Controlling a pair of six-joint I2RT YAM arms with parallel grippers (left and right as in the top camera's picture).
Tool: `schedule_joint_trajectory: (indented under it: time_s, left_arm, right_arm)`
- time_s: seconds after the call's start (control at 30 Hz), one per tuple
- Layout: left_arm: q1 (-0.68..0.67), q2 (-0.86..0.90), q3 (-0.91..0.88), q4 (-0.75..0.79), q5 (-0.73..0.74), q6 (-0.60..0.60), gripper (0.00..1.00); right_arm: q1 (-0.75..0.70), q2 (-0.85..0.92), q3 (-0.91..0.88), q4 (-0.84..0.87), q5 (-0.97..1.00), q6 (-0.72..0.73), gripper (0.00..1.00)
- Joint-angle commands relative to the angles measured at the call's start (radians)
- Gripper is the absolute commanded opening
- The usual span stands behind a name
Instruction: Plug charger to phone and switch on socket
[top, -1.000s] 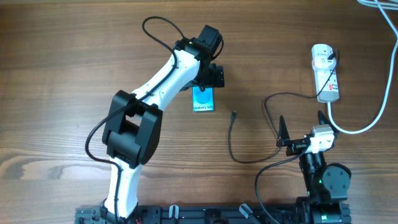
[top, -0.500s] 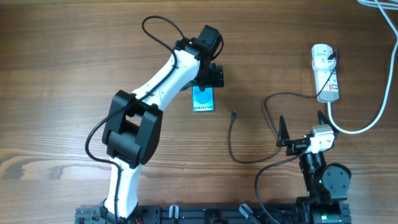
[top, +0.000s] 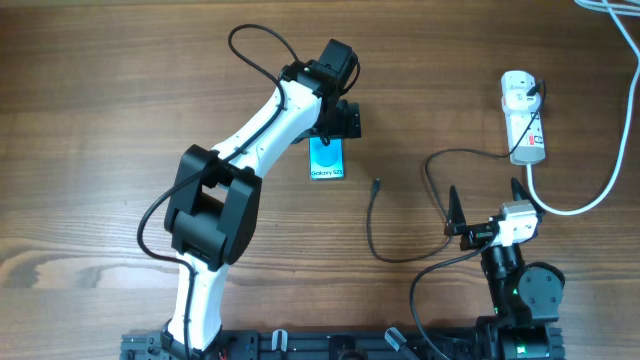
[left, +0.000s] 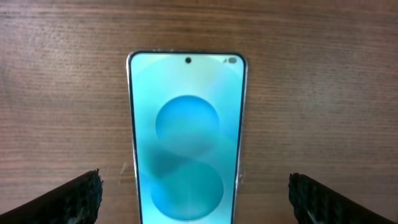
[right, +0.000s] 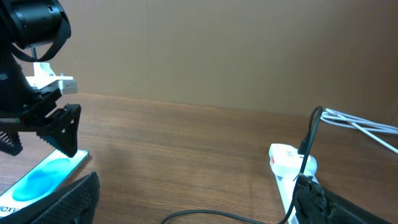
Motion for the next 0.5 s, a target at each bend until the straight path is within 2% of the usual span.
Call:
schedule_joint_trajectory:
  time_s: [0.0,0.13,0.27,0.47]
  left_arm:
    - [-0.001,0.012,-0.056,0.022,-0.034,0.018,1.0]
    - [-0.001,0.015,-0.069,0.027,-0.034,0.009,1.0]
    - [-0.001,0.015,-0.066,0.014,-0.024,-0.049,0.99]
    - [-0.001,0.016,0.024,-0.086,-0.02,-0.05,0.99]
  right_arm:
    - [-0.003,-0.002,-0.002,0.002,0.013,-0.005,1.0]
    - [-0.003,-0.002,-0.002,0.002,0.013,-0.005,1.0]
    - [-0.003,-0.002,-0.002,0.002,0.013,-0.005,1.0]
    - [-0.003,-0.002,-0.002,0.002,0.013,-0.005,1.0]
